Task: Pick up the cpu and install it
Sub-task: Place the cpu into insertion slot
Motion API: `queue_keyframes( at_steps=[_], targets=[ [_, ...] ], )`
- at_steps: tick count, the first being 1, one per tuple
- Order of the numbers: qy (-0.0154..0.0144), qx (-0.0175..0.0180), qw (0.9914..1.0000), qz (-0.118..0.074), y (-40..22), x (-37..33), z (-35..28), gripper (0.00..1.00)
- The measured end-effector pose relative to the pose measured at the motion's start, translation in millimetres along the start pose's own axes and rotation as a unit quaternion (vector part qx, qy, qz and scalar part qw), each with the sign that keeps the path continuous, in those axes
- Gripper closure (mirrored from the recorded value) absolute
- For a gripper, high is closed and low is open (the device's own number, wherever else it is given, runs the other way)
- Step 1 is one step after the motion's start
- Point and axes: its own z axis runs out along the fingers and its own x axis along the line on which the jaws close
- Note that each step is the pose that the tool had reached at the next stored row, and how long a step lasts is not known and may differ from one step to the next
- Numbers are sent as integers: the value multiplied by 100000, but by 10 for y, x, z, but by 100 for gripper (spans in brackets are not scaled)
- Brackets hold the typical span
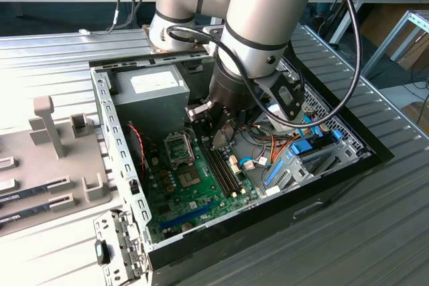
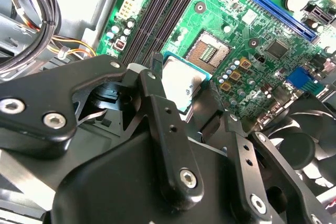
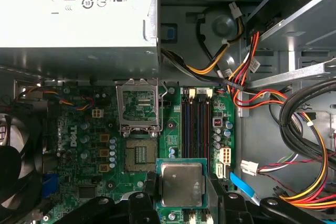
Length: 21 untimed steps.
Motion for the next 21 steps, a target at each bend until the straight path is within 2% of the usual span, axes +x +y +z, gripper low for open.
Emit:
queue_keyframes(
  at_steps=[21],
  targets=[
    [0,-1,100000,0,-2,2,61,53]
  ],
)
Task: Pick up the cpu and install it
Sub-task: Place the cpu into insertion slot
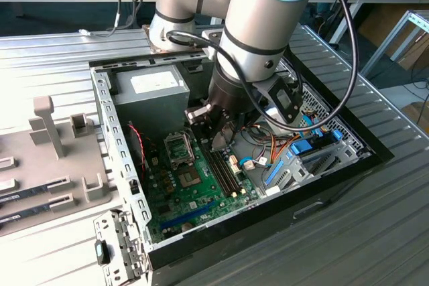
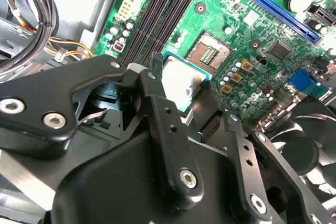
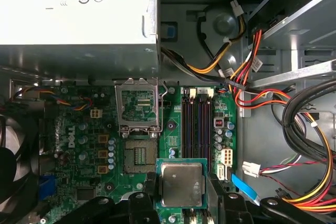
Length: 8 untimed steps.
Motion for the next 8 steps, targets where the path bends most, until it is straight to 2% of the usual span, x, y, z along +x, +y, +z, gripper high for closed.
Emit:
queue_keyframes(
  at_steps=[8],
  targets=[
    [0,0,100000,1,-1,1,26,53]
  ],
)
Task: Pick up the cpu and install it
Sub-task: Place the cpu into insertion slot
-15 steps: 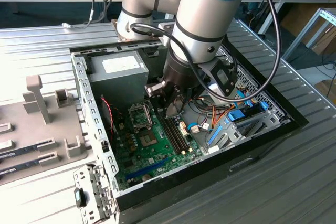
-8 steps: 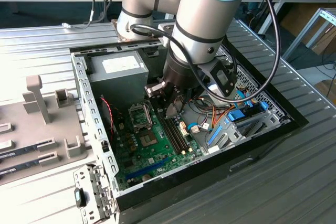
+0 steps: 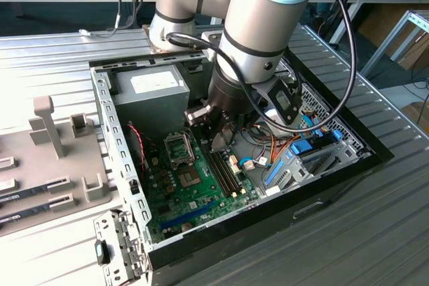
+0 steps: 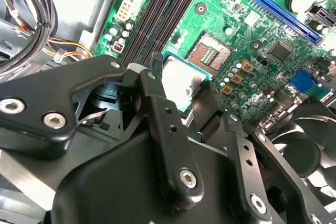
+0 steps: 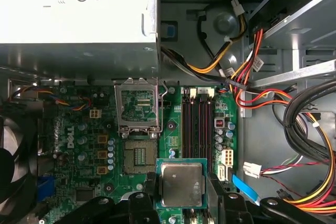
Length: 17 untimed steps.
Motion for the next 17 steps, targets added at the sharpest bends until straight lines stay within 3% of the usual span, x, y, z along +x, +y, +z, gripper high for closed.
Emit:
queue_keyframes(
  at_steps=[17],
  targets=[
    [-5,-12,100000,-1,-2,2,71,53]
  ],
)
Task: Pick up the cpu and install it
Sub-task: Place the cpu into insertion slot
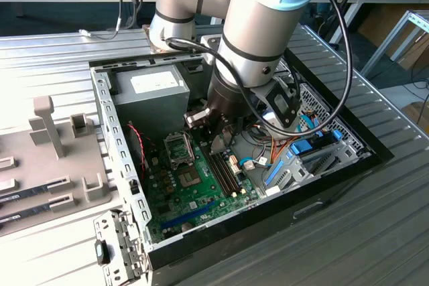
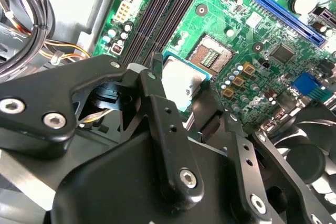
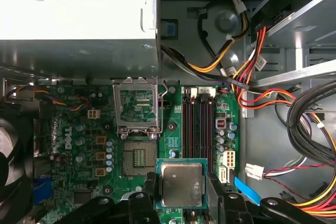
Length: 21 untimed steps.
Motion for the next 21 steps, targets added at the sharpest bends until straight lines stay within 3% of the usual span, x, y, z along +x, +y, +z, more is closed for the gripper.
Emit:
queue_keyframes(
  at_steps=[13,17,21],
  targets=[
    [6,57,100000,9,-3,12,115,53],
    [10,159,100000,-106,-9,97,158,53],
    [156,121,99984,-1770,-17,137,205,53]
  ],
)
